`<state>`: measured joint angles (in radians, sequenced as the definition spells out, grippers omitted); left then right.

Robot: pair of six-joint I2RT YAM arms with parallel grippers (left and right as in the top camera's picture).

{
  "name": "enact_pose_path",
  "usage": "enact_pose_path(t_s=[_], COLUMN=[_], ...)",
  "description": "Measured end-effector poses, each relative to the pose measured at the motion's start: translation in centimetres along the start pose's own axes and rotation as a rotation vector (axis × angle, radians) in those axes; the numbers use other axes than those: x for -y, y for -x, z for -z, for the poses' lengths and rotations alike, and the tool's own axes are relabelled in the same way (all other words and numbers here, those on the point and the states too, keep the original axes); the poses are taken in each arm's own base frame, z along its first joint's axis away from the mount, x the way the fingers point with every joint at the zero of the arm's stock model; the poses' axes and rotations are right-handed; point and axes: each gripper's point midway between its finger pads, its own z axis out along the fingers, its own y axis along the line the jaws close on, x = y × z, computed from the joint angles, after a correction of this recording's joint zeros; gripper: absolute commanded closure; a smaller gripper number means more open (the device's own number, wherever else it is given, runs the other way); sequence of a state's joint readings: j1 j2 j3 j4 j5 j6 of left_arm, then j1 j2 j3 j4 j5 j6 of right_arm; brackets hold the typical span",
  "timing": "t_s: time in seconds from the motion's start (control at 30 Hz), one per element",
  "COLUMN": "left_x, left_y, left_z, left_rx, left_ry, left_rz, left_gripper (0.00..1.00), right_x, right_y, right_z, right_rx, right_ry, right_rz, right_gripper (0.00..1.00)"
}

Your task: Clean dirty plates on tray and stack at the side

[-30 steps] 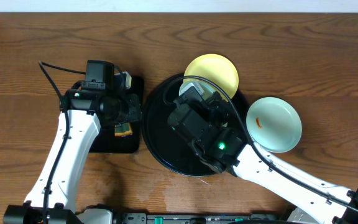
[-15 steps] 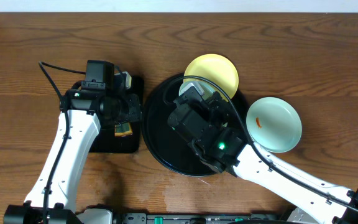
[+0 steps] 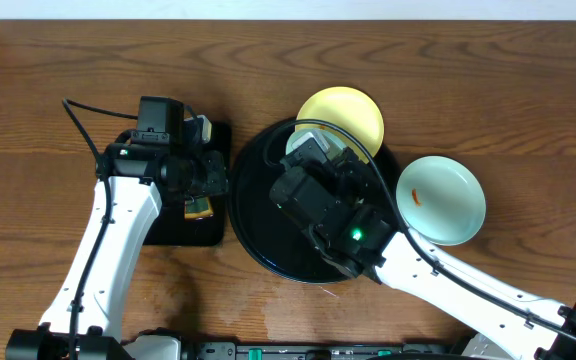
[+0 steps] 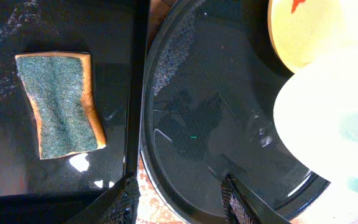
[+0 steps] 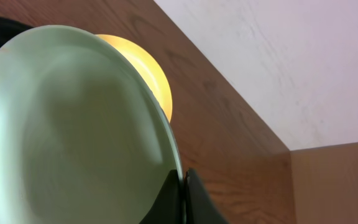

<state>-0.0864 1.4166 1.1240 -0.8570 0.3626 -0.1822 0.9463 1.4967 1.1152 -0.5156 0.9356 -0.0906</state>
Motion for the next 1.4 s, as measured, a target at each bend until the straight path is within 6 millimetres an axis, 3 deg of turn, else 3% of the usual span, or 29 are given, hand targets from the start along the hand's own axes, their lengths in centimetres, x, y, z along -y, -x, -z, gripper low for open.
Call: enact_pose_path(t_s=[0.2,0.33,0.47,0.6,0.7,0.83,0.9,0.93,1.17,1.33,1.37,1.4], left_x=[0.0,0.0,0.0,0.0,0.0,0.0,0.0,0.0,0.0,0.0,0.0,0.0], left_y=[0.0,0.0,0.0,0.1,0.2,0.2,0.2,0.2,0.2,0.2,0.2,0.2], left_z=[0.0,0.0,0.0,0.0,0.0,0.0,0.0,0.0,0.0,0.0,0.0,0.0], left_rx=[0.0,0.001,0.001,0.002,0.008,0.008,0.009,0.008,0.007,0.008,0.008,0.008], left_ry=[0.002,0.002,0.002,0.002,0.001,0.0,0.001,0.0,0.001,0.001,0.0,0.001], left_rz=[0.0,0.0,0.0,-0.001,-0.002,-0.002,-0.003,-0.002,-0.002,-0.002,-0.002,-0.002], left_gripper=[0.55,0.55,0.55,0.55,0.55,0.55,0.55,0.55,0.55,0.55,0.55,0.55], right_x=[2.7,5.2,9.6,14.9,18.0,20.7,21.7,21.8,22.3,20.2,19.6,19.2], right_y=[-2.3,-3.9,-4.6,-7.3,-11.8,-18.3,-23.1,-23.9,-37.3,-42.9,-43.6,-43.9], right_z=[-2.6,-3.8,-4.1,-4.9,-5.9,-7.5,-8.7,-8.9,-11.2,-11.2,-11.3,-11.3], right_rx=[-0.095,-0.149,-0.125,-0.13,-0.22,-0.363,-0.472,-0.493,-0.769,-0.926,-0.954,-0.969], right_ry=[0.006,0.127,0.228,0.278,0.252,0.173,0.11,0.096,-0.119,-0.164,-0.16,-0.154], right_rz=[-0.121,-0.305,-0.529,-0.775,-0.953,-1.163,-1.311,-1.334,-1.708,-1.82,-1.826,-1.831], right_gripper=[0.99,0.99,0.99,0.99,0.99,0.99,0.99,0.99,0.99,0.98,0.9,0.73])
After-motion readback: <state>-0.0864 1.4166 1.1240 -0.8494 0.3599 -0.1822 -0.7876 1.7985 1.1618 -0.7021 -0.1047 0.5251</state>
